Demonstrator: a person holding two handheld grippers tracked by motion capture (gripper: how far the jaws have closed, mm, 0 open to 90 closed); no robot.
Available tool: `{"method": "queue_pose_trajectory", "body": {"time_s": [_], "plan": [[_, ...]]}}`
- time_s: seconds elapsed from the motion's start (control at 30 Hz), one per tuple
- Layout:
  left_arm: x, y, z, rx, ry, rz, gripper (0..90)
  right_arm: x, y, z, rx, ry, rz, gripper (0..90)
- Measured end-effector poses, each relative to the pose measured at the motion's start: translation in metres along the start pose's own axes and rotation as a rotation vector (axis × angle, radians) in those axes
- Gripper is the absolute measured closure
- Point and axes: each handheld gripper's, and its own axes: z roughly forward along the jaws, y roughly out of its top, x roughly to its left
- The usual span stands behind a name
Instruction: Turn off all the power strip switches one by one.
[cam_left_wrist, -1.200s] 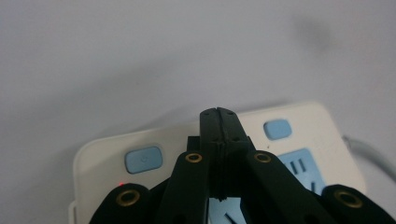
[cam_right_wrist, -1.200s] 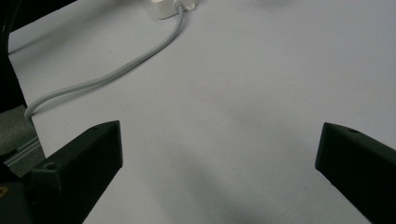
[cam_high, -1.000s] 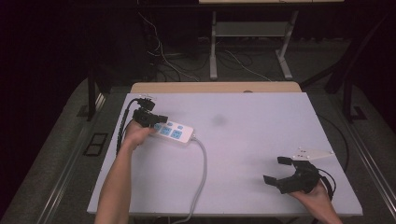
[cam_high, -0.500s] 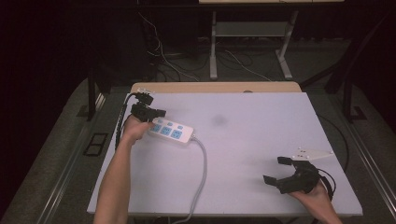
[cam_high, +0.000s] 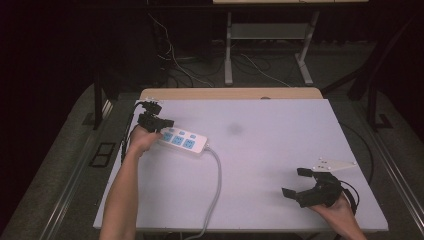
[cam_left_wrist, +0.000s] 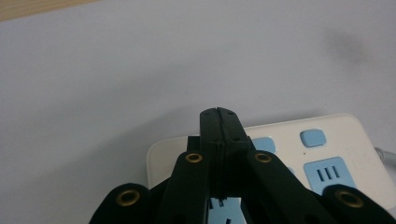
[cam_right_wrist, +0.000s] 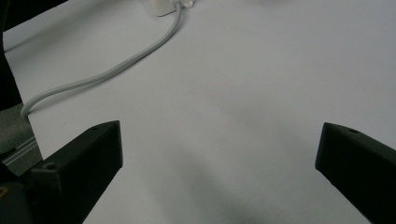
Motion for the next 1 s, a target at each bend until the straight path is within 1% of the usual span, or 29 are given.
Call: {"method": "queue_pose_trajectory", "body": {"time_s": [0.1, 0.13, 0.3, 0.4, 0.63, 0.77, 0.87, 1.0], "plan": [[0.0023, -0.0025, 0.0019, 0.009, 0.008, -0.005, 89.3, 0.0003, -0.0001, -0.0001, 0.000, -0.001, 0.000, 0.6], [0.0031, -0.0031, 0.0024, 0.015, 0.011, -0.001, 89.3, 0.0003, -0.0001, -0.0002, 0.000, -0.001, 0.001, 0.6], [0.0041, -0.0057, 0.0057, 0.021, 0.011, -0.007, 89.3, -0.0002, -0.0002, -0.0002, -0.001, 0.000, 0.001, 0.6], [0.0046, -0.0072, 0.0079, 0.040, 0.012, -0.008, 89.3, -0.0002, -0.0002, 0.0001, -0.001, 0.000, 0.000, 0.6], [0.0062, -0.0083, 0.0080, 0.031, -0.001, -0.019, 89.3, -0.0003, -0.0003, -0.0007, -0.002, 0.000, 0.002, 0.6], [0.0066, -0.0088, 0.0080, 0.031, -0.003, -0.010, 89.3, -0.0006, -0.0004, -0.0007, -0.001, 0.000, 0.001, 0.6], [0.0086, -0.0097, 0.0081, 0.024, -0.018, -0.028, 89.4, -0.0012, -0.0006, -0.0009, 0.001, -0.002, 0.003, 0.6], [0.0100, -0.0106, 0.0081, 0.021, -0.027, -0.034, 89.5, -0.0013, -0.0009, -0.0023, -0.004, -0.005, 0.003, 0.6]]}}
